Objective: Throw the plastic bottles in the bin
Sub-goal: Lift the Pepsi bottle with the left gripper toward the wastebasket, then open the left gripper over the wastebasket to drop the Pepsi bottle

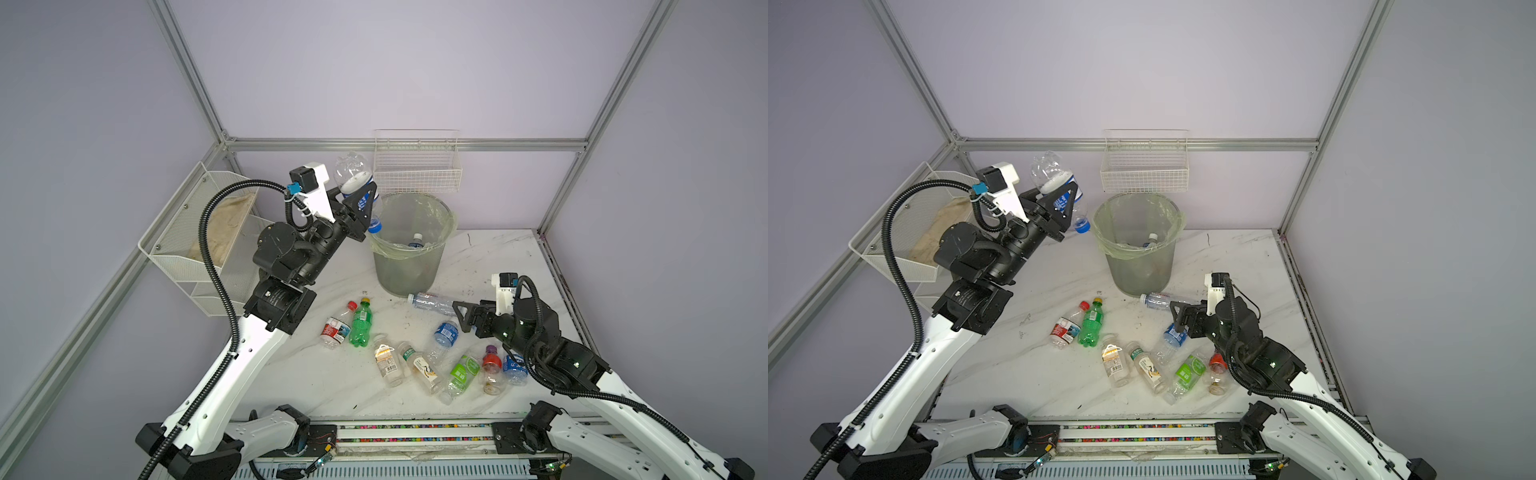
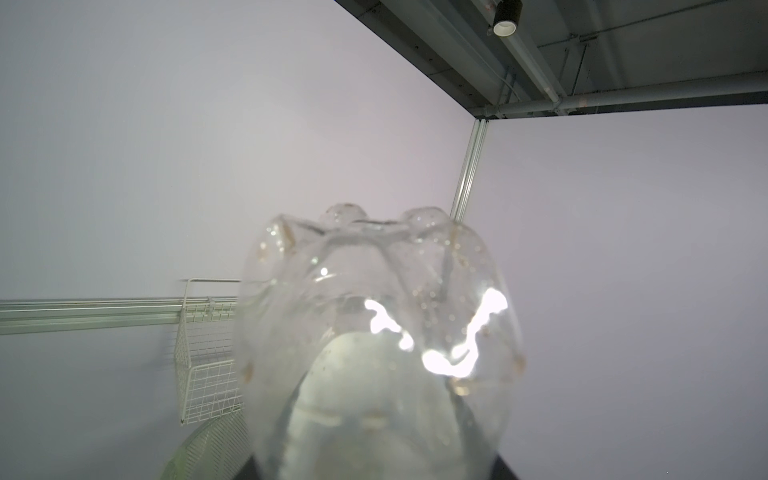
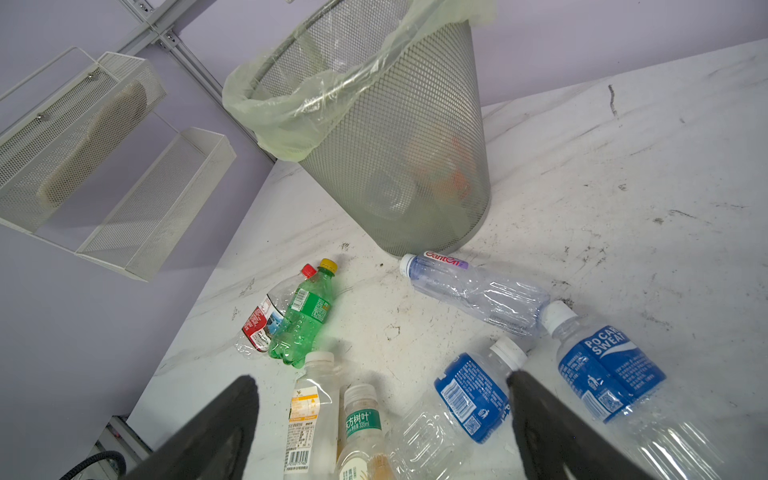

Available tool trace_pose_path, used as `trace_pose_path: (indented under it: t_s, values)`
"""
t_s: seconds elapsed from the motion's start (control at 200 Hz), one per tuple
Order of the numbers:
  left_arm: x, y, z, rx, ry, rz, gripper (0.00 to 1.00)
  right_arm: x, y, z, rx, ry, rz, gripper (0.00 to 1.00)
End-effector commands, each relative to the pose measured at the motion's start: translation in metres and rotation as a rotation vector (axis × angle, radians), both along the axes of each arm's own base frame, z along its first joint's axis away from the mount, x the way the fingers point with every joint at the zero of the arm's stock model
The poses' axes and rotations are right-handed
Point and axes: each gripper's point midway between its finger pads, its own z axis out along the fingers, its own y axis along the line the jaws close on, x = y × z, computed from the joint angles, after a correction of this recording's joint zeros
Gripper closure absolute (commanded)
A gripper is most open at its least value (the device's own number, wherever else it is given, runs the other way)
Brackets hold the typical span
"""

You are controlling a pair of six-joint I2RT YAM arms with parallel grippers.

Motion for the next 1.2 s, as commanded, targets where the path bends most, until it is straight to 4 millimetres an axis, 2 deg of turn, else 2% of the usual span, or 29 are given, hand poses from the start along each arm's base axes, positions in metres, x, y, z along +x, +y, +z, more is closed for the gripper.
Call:
trace_pose_path:
  t_s: [0.0, 0.14, 0.33, 0.35, 0.445, 0.47, 0.49, 0.51, 0.555, 0.58, 0.585, 0.62, 0.73, 0.885, 1.195]
  values:
    - [-0.008, -0.003, 0.028, 0.02, -0.098, 0.029, 0.66, -0.001, -0.001, 0.0, 0.003, 0.011, -0.006, 0.04]
    - [0.005, -0.018, 0.021, 0.039, -0.082, 0.023, 0.66, 0.0, 0.0, 0.0, 0.0, 0.01, -0.005, 0.04]
    - [0.045, -0.042, 0.002, 0.096, 0.012, 0.028, 0.65, 0.0, 0.0, 0.0, -0.002, 0.009, -0.001, 0.04]
    - [0.062, -0.051, -0.012, 0.12, 0.052, 0.032, 0.65, -0.001, -0.001, -0.001, -0.003, 0.01, -0.002, 0.04]
    - [0.098, -0.071, -0.035, 0.217, 0.143, 0.043, 0.63, -0.002, -0.003, -0.001, -0.005, 0.011, -0.003, 0.04]
    - [0.111, -0.078, -0.046, 0.252, 0.183, 0.045, 0.62, -0.003, -0.003, -0.001, -0.004, 0.01, -0.004, 0.04]
    - [0.12, -0.081, -0.051, 0.267, 0.208, 0.047, 0.58, -0.003, -0.004, 0.0, -0.005, 0.01, -0.005, 0.04]
    - [0.129, -0.085, -0.057, 0.285, 0.238, 0.048, 0.5, -0.004, -0.005, 0.0, -0.005, 0.01, -0.006, 0.04]
    - [0.145, -0.088, -0.07, 0.322, 0.306, 0.061, 0.16, -0.005, -0.006, 0.001, -0.002, 0.007, -0.007, 0.04]
    - [0.153, -0.09, -0.079, 0.339, 0.344, 0.07, 0.03, -0.006, -0.007, 0.001, -0.003, 0.008, -0.01, 0.04]
    - [0.153, -0.089, -0.074, 0.335, 0.339, 0.07, 0.01, -0.006, -0.008, 0.002, -0.002, 0.006, -0.011, 0.04]
    - [0.158, -0.091, -0.082, 0.345, 0.374, 0.078, 0.0, -0.008, -0.009, 0.002, -0.003, 0.006, -0.011, 0.04]
    - [0.157, -0.089, -0.084, 0.308, 0.384, 0.08, 0.0, -0.012, -0.014, 0.0, 0.002, 0.008, -0.019, 0.04]
    - [0.134, -0.074, -0.059, 0.221, 0.279, 0.087, 0.0, -0.013, -0.014, -0.006, -0.007, 0.017, -0.014, 0.04]
    - [0.09, -0.052, -0.029, 0.182, 0.21, 0.086, 0.0, -0.004, -0.003, -0.011, -0.011, 0.023, 0.001, 0.04]
